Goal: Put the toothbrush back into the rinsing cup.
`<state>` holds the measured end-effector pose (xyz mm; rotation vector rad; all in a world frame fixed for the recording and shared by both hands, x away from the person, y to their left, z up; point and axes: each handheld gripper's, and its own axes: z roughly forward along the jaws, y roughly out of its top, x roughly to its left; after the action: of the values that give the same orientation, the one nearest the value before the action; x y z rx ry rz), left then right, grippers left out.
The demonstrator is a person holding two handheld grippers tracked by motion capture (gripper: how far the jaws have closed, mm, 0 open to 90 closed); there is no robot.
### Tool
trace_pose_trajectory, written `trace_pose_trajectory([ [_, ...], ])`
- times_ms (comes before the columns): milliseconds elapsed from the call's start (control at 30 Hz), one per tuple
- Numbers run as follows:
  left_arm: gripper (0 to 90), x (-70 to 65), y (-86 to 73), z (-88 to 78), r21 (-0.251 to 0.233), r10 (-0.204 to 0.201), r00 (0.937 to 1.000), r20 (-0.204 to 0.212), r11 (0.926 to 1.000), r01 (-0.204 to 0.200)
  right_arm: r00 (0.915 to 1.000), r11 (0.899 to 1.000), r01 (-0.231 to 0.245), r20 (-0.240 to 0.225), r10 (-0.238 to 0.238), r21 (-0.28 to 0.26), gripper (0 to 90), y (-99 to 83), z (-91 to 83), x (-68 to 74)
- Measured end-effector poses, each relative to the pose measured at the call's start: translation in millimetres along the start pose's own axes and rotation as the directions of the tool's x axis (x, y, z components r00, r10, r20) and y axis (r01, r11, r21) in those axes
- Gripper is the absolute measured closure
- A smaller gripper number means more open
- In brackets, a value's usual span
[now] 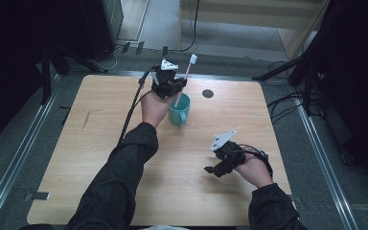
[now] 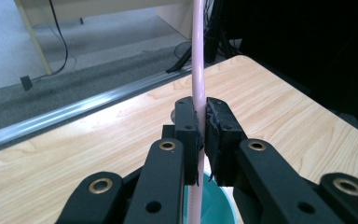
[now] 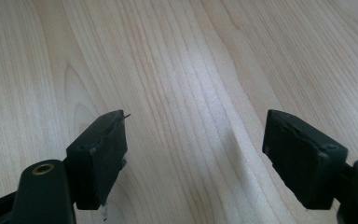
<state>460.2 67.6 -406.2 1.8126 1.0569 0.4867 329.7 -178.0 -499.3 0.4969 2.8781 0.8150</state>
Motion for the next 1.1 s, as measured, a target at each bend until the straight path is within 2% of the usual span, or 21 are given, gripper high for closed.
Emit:
trace_pose_trajectory([
  [500,83.7,6.1,-22.0,4.9,0.051,-0.004,0.9998,-0.018,0.9987,0.005,0.9997,1.0,0.023,0.003,-0.023,0.012,21.6,0.9,1.7,1.5],
  [567,83.6,8.0,-25.2,5.1,0.056,-0.008,0.9997,-0.021,0.9984,0.009,0.9997,0.999,0.025,-0.005,-0.025,0.027,21.5,0.6,3.7,1.8],
  [900,83.5,11.2,-42.5,11.9,0.108,-0.024,0.9996,-0.017,0.9939,0.026,0.9995,0.999,0.032,-0.008,-0.032,0.026,21.5,1.2,4.0,2.8],
  [1033,83.5,11.8,-47.1,15.0,0.125,-0.022,0.9995,-0.025,0.9918,0.025,0.9994,0.999,0.035,-0.009,-0.035,0.028,21.5,1.4,4.3,3.0],
  [1100,83.4,10.3,-49.1,17.3,0.14,-0.006,0.9996,-0.028,0.9902,0.01,0.9993,0.999,0.037,-0.009,-0.036,0.029,21.5,1.4,4.7,3.0],
])
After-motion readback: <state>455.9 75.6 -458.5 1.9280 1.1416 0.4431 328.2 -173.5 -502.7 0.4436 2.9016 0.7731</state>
